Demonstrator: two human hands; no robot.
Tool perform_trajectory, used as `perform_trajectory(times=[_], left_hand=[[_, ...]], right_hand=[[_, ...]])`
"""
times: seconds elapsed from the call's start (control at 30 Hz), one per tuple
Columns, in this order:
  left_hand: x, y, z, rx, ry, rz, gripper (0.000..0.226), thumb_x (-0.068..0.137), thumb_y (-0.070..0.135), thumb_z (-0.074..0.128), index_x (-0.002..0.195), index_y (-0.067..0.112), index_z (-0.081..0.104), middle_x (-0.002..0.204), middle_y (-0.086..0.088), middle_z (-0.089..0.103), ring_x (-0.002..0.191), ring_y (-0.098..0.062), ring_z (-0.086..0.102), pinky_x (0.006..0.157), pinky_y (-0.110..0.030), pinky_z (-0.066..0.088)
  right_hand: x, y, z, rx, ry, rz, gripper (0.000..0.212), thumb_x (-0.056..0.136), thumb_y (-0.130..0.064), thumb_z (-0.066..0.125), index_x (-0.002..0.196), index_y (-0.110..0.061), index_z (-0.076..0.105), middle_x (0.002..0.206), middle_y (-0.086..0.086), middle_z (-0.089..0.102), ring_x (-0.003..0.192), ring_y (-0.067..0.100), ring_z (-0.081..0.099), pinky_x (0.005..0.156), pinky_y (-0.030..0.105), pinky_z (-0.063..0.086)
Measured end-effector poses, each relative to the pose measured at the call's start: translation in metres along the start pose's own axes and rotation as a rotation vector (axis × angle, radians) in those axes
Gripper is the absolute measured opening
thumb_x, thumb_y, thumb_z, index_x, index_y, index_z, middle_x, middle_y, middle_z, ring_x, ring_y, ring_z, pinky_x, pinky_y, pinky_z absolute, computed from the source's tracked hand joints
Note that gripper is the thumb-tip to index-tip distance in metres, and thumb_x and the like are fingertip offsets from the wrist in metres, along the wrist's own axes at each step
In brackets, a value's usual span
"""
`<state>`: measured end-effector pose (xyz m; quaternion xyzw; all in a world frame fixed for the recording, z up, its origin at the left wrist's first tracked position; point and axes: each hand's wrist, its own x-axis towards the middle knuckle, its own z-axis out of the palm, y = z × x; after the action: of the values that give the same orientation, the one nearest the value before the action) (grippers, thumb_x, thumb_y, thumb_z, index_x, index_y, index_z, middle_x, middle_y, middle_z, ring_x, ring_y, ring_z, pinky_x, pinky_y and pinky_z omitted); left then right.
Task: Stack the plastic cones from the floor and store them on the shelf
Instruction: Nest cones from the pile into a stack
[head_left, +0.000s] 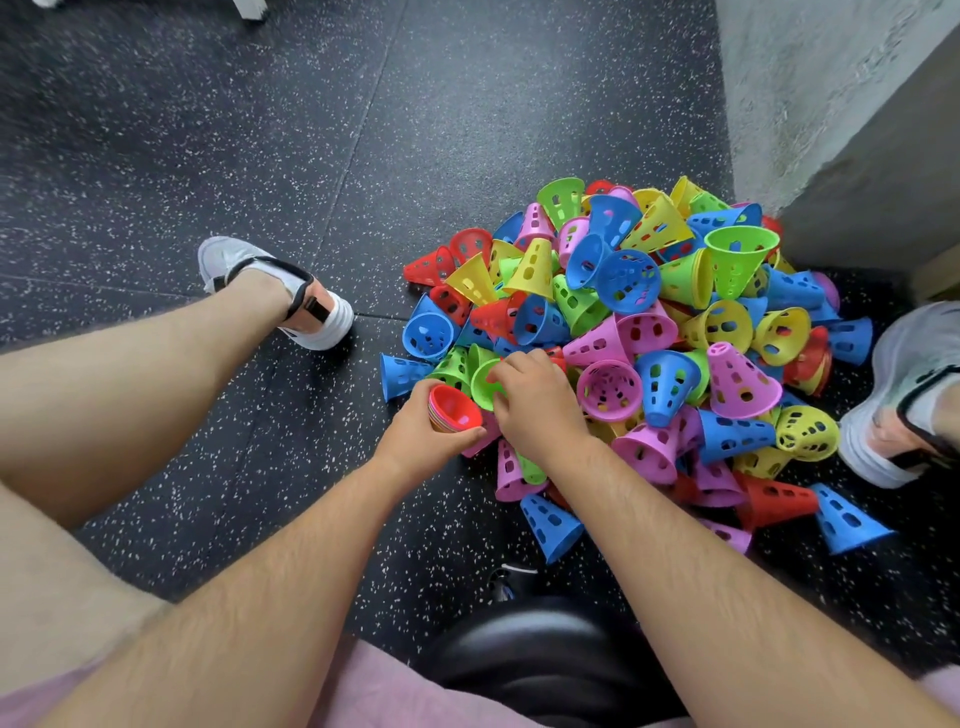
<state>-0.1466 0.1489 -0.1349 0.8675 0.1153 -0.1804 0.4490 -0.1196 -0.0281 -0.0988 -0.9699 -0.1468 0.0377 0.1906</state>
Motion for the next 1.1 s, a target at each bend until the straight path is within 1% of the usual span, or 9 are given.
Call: perform_trajectory(times=[0.2, 0.3, 0.4, 0.47, 0.57, 0.7, 0.83, 1.0, 1.1], left_hand=[[0.004, -0.010, -0.001, 0.004, -0.035, -0.030, 0.074, 0.067, 0.041, 0.093, 0.125, 0.031, 0.048, 0.113, 0.010, 0.065, 0.105, -0.012, 0.063, 0.095, -0.035, 0.050], [0.005, -0.011, -0.001, 0.024, -0.049, -0.039, 0.076, 0.067, 0.042, 0.093, 0.127, 0.033, 0.047, 0.114, 0.010, 0.065, 0.106, -0.013, 0.063, 0.094, -0.032, 0.048], [0.004, -0.016, -0.004, 0.008, -0.050, -0.042, 0.074, 0.066, 0.044, 0.093, 0.122, 0.037, 0.046, 0.112, 0.012, 0.065, 0.104, -0.011, 0.064, 0.094, -0.032, 0.049], [0.005, -0.018, -0.007, -0.012, -0.038, -0.045, 0.073, 0.066, 0.043, 0.094, 0.122, 0.037, 0.047, 0.112, 0.012, 0.065, 0.105, -0.011, 0.064, 0.095, -0.032, 0.050], [0.008, -0.014, -0.008, -0.020, -0.027, -0.044, 0.077, 0.066, 0.044, 0.093, 0.127, 0.033, 0.047, 0.114, 0.010, 0.066, 0.107, -0.013, 0.064, 0.097, -0.035, 0.050], [0.007, -0.009, -0.007, -0.041, -0.018, -0.048, 0.083, 0.055, 0.058, 0.088, 0.124, 0.035, 0.047, 0.112, 0.011, 0.066, 0.104, -0.012, 0.064, 0.098, -0.039, 0.051], [0.006, -0.007, -0.009, -0.044, -0.002, -0.042, 0.081, 0.059, 0.055, 0.090, 0.125, 0.036, 0.047, 0.111, 0.012, 0.066, 0.103, -0.011, 0.065, 0.098, -0.041, 0.052], [0.005, -0.002, -0.012, -0.109, 0.016, -0.019, 0.074, 0.065, 0.044, 0.092, 0.124, 0.033, 0.049, 0.108, 0.012, 0.067, 0.098, -0.008, 0.067, 0.094, -0.037, 0.054], [0.002, 0.006, -0.013, -0.151, 0.035, 0.025, 0.079, 0.069, 0.041, 0.092, 0.132, 0.036, 0.046, 0.111, 0.015, 0.067, 0.099, -0.003, 0.067, 0.089, -0.026, 0.053]], right_hand=[[0.002, -0.013, 0.012, -0.320, -0.146, -0.040, 0.027, 0.093, -0.035, 0.060, 0.114, -0.020, 0.068, 0.121, -0.002, 0.057, 0.120, 0.027, 0.039, 0.098, 0.040, 0.031], [0.003, -0.014, 0.015, -0.406, -0.242, -0.004, 0.024, 0.091, -0.020, 0.058, 0.111, -0.017, 0.070, 0.128, 0.002, 0.048, 0.127, 0.031, 0.033, 0.102, 0.043, 0.029], [0.004, -0.013, 0.019, -0.399, -0.213, -0.025, 0.024, 0.089, -0.015, 0.058, 0.109, -0.019, 0.071, 0.126, 0.001, 0.047, 0.125, 0.030, 0.031, 0.100, 0.043, 0.027], [0.006, -0.012, 0.021, -0.335, -0.138, -0.018, 0.020, 0.088, -0.016, 0.060, 0.103, -0.022, 0.071, 0.120, -0.002, 0.051, 0.119, 0.027, 0.032, 0.094, 0.040, 0.023], [0.012, -0.009, 0.017, -0.155, 0.042, 0.041, 0.013, 0.092, -0.031, 0.063, 0.093, -0.021, 0.072, 0.106, -0.002, 0.057, 0.107, 0.027, 0.042, 0.085, 0.039, 0.024], [0.016, -0.009, 0.006, 0.070, 0.090, 0.093, 0.020, 0.094, -0.034, 0.063, 0.097, -0.016, 0.071, 0.100, 0.000, 0.062, 0.103, 0.026, 0.048, 0.088, 0.042, 0.034], [0.016, -0.004, -0.003, 0.296, 0.149, 0.188, 0.022, 0.095, -0.033, 0.065, 0.100, -0.012, 0.070, 0.097, -0.001, 0.063, 0.099, 0.023, 0.049, 0.090, 0.042, 0.042], [0.014, -0.005, -0.018, 0.522, 0.064, 0.152, 0.020, 0.092, -0.030, 0.070, 0.099, -0.011, 0.072, 0.082, -0.019, 0.050, 0.094, 0.018, 0.053, 0.084, 0.033, 0.044], [0.012, -0.008, -0.016, 0.569, -0.010, 0.174, 0.017, 0.087, -0.032, 0.076, 0.094, -0.017, 0.074, 0.082, -0.015, 0.056, 0.084, 0.012, 0.053, 0.076, 0.027, 0.041]])
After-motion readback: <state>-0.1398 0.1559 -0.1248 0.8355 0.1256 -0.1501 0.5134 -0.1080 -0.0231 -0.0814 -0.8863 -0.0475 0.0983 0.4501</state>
